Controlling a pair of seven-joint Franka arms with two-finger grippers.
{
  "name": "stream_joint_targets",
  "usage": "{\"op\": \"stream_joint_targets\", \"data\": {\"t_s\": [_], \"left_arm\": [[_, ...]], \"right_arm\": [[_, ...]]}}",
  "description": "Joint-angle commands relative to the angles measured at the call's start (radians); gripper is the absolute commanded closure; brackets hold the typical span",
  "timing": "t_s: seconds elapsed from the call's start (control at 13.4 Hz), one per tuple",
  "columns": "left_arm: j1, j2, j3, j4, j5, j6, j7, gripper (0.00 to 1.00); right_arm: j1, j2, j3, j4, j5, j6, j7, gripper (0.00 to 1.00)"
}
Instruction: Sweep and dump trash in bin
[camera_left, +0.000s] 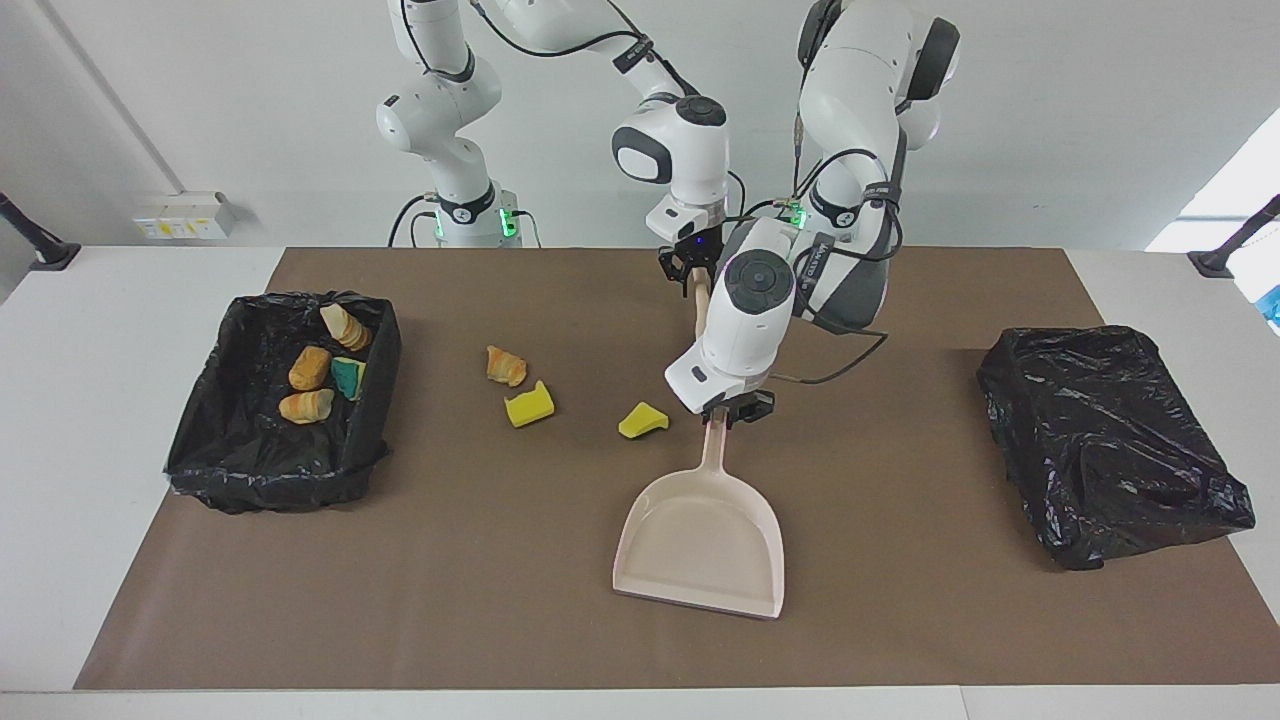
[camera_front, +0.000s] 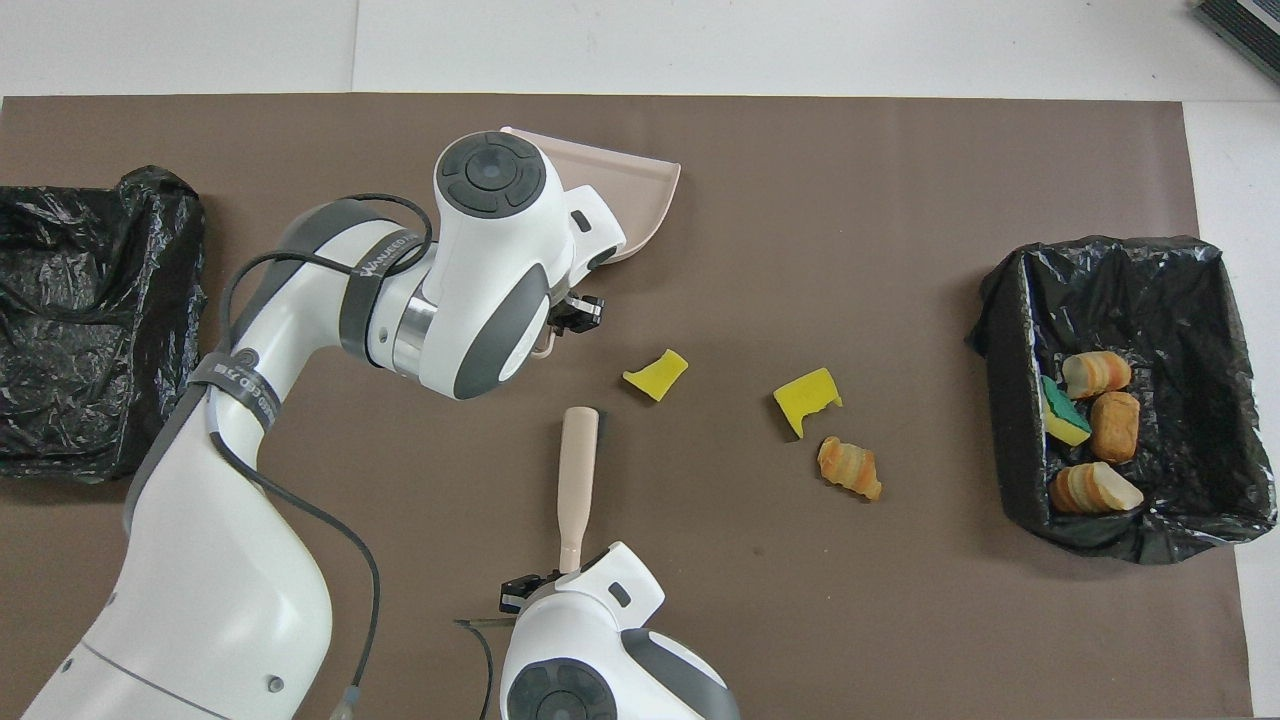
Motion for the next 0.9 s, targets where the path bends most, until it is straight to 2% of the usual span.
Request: {"op": "stream_joint_targets", "data": {"t_s": [0.0,0.22,0.37,0.6,0.82], "left_arm": [[0.08,-0.061,-0.003,-0.022,0.015,-0.033,0.159,1.0],[0.147,-0.076,0.0,-0.017,0.052,-0.057,0.347,1.0],[0.204,-0.093,0.0,-0.019,0.055,-0.069,0.49,1.0],[0.298,-0.118,0.001,-0.02,0.06,-0.103,0.752,1.0],[0.371,-0.15,0.001,-0.027,0.095,-0.196,1.106,1.0]], "right_arm": [[0.002,0.005,0.0,0.014,-0.027,-0.005,0.036,1.0],[-0.018,-0.053,-0.002,0.038,-0.025,-0.127,0.024,1.0],[-0.073,-0.116,-0.004,0.038,-0.025,-0.205,-0.014,1.0],[-0.18,-0.213,-0.007,0.038,-0.012,-0.362,-0.166,1.0],[-0.283,-0.244,-0.01,0.037,-0.012,-0.482,-0.3,1.0]]}}
